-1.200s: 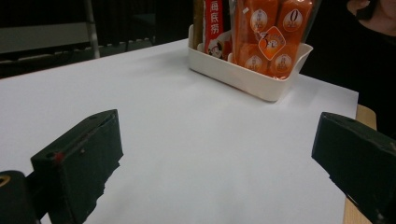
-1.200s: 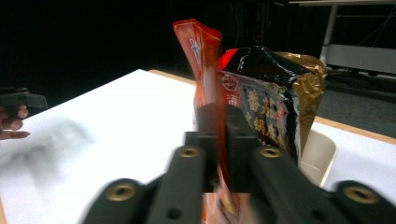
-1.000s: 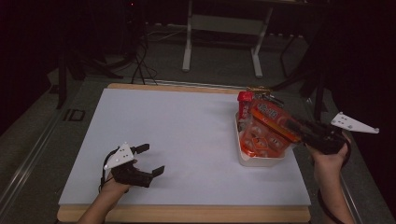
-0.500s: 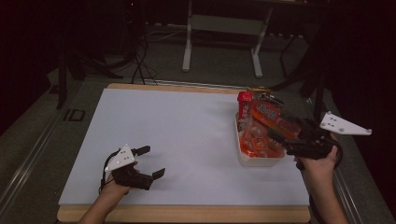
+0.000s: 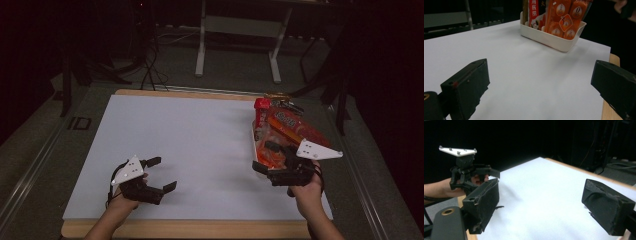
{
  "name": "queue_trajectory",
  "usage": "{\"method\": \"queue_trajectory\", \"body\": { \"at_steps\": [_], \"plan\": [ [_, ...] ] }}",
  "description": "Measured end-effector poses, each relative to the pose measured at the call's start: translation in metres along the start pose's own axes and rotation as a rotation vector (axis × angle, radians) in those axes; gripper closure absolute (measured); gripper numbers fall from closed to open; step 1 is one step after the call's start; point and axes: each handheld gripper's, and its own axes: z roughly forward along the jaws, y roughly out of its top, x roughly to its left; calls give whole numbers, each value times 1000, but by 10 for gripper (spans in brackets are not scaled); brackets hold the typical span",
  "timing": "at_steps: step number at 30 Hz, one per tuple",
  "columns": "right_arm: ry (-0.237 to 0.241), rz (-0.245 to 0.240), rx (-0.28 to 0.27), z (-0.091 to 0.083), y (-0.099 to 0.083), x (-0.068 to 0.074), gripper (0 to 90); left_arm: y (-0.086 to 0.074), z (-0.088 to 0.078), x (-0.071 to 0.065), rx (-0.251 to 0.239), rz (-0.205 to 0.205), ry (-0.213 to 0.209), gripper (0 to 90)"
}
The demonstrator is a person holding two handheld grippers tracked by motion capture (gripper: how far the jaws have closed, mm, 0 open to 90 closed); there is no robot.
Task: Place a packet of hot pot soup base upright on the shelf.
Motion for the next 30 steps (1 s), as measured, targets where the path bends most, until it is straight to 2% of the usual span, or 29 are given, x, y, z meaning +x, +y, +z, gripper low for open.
{"method": "queue_trajectory", "body": {
  "at_steps": [8,13,14,17,19,20,24,30],
  "plan": [
    [19,0,69,14,-30,0,142,0,-1,-1,-6,-2,-2,24],
    [37,4,92,17,-35,1,142,0,-1,-1,-6,-1,-6,24],
    [56,10,108,19,-38,1,140,-1,-1,-1,-2,4,-8,24],
    [63,19,127,20,-45,1,139,-1,-1,-1,-2,5,-9,24],
    [42,8,160,22,-51,2,140,-1,-1,-1,-4,5,-9,24],
    [49,15,173,24,-53,1,139,-1,-1,-1,-4,4,-7,24],
    [48,18,192,27,-59,-1,137,-3,-1,-1,-1,4,-5,24],
    [40,25,188,27,-60,-5,138,-4,0,-1,0,4,-12,24]
  ]
}}
